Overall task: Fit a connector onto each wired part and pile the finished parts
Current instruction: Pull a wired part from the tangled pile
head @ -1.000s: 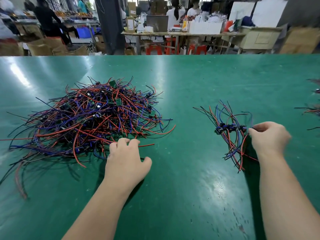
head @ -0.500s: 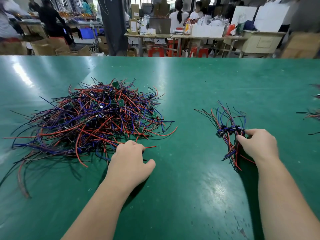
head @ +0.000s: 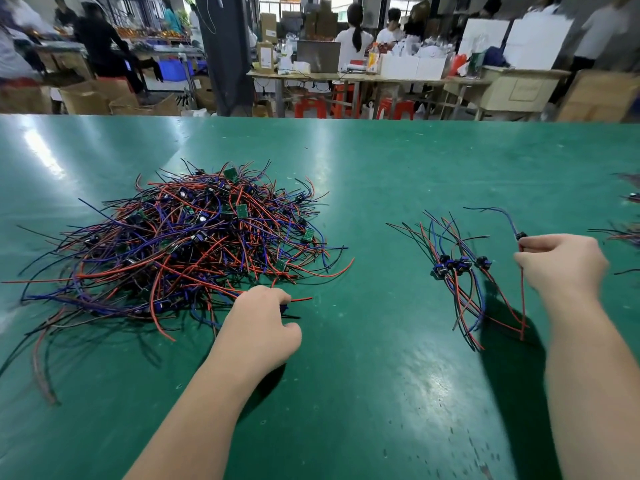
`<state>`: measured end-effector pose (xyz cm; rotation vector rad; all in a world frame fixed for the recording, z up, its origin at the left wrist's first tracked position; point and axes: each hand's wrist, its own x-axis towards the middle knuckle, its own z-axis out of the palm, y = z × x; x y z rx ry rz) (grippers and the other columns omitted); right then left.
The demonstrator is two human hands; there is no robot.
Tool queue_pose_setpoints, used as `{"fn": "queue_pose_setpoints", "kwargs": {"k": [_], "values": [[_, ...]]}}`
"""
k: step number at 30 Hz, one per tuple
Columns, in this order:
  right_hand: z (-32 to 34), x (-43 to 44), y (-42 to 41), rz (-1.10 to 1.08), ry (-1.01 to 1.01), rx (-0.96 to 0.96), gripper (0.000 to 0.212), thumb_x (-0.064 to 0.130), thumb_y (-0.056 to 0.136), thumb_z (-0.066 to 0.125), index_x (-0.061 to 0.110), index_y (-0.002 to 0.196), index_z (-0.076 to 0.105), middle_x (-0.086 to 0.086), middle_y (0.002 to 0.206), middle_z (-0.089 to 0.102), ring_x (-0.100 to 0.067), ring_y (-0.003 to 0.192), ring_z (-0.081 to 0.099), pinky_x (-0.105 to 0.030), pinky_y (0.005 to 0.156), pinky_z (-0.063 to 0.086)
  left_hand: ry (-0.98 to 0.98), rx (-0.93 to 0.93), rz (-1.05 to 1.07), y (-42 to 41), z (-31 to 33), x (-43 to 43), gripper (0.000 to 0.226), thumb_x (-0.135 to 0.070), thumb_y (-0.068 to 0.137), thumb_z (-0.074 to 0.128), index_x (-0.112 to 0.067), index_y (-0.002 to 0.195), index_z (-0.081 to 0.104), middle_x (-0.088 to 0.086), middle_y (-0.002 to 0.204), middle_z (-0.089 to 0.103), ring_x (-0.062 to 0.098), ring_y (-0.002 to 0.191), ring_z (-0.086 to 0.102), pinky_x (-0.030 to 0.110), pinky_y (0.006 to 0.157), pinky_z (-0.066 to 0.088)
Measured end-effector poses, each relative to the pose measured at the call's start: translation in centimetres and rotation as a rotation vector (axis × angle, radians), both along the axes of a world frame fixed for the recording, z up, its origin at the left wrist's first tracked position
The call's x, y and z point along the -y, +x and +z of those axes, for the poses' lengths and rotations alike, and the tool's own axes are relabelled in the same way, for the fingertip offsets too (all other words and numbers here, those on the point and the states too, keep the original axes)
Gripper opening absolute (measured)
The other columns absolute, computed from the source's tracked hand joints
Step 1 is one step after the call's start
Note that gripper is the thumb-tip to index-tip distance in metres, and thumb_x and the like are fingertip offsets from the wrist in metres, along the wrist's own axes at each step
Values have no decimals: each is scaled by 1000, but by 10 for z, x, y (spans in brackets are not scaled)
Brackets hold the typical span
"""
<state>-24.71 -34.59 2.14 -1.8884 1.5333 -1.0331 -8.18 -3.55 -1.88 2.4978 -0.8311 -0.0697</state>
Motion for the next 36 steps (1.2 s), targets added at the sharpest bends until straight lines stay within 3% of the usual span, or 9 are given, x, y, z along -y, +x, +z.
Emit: {"fn": "queue_pose_setpoints", "kwargs": {"k": [4, 10, 15, 20, 24, 28, 31, 34, 36], "values": [[6, 9, 0, 4, 66, 23, 23, 1, 75, 66, 9, 96, 75, -11, 84, 71, -20, 66, 61, -28, 75, 49, -68, 3, -14, -1, 2, -1, 46, -28, 80, 60, -20, 125, 59, -3, 123, 59, 13, 117, 50, 21, 96, 35], [30, 14, -6, 250, 288, 616, 13, -5, 79, 66, 7, 77, 65, 5, 43, 61, -3, 41, 57, -10, 44, 43, -166, 20, 35, -2, 3, 0, 38, -31, 83, 62, -18, 119, 63, -3, 121, 60, 12, 116, 50, 20, 94, 33], [18, 28, -5, 152, 97, 138, 23, 0, 76, 69, 11, 95, 73, 6, 51, 65, -5, 46, 57, -10, 42, 43, -140, 8, 32, -3, 4, 0, 36, -29, 86, 60, -17, 119, 63, -2, 123, 60, 14, 116, 51, 22, 96, 35], [-20, 30, -2, 220, 88, -471, 21, 3, 78, 71, 10, 98, 76, -14, 96, 72, -27, 83, 59, -27, 75, 46, -68, -29, 16, -3, 6, 0, 40, -12, 84, 53, -20, 122, 62, -1, 124, 58, 19, 94, 58, 24, 82, 43], [-26, 27, -1, 285, 105, -502, 21, 7, 81, 69, 15, 99, 76, -10, 101, 72, -26, 85, 54, -25, 74, 40, -95, 10, 29, 1, 5, 0, 41, -1, 86, 50, -17, 122, 63, 1, 125, 61, 18, 116, 54, 28, 98, 41], [-13, 7, 4, 318, -23, -521, 20, 18, 85, 67, 14, 102, 74, -10, 101, 70, -28, 91, 57, -30, 78, 44, -234, 121, 47, 1, 5, -2, 18, -14, 91, 61, -12, 104, 73, 3, 100, 72, 21, 94, 64, 33, 85, 49], [3, -29, 16, 359, -163, -271, 19, 14, 85, 61, 16, 100, 74, -1, 91, 72, -20, 84, 62, -24, 73, 42, -434, 218, 47, -1, 12, -2, 13, -7, 86, 68, -8, 97, 76, 5, 88, 75, 19, 78, 67, 24, 73, 48], [11, -84, 31, 783, 38, -176, 23, 14, 83, 67, 31, 97, 73, 11, 67, 67, -10, 55, 54, -18, 50, 41, -663, 372, -41, -5, 18, -2, 16, -3, 83, 70, -4, 99, 74, -2, 90, 71, 11, 76, 66, 20, 76, 50], [6, -124, 44, 1106, 164, -195, 46, 14, 79, 75, 47, 108, 62, 7, 83, 68, -9, 55, 51, -19, 51, 43, -784, 445, -144, -11, 18, -1, 18, -2, 84, 66, -2, 101, 73, -5, 95, 68, 10, 82, 66, 22, 80, 52]]}}
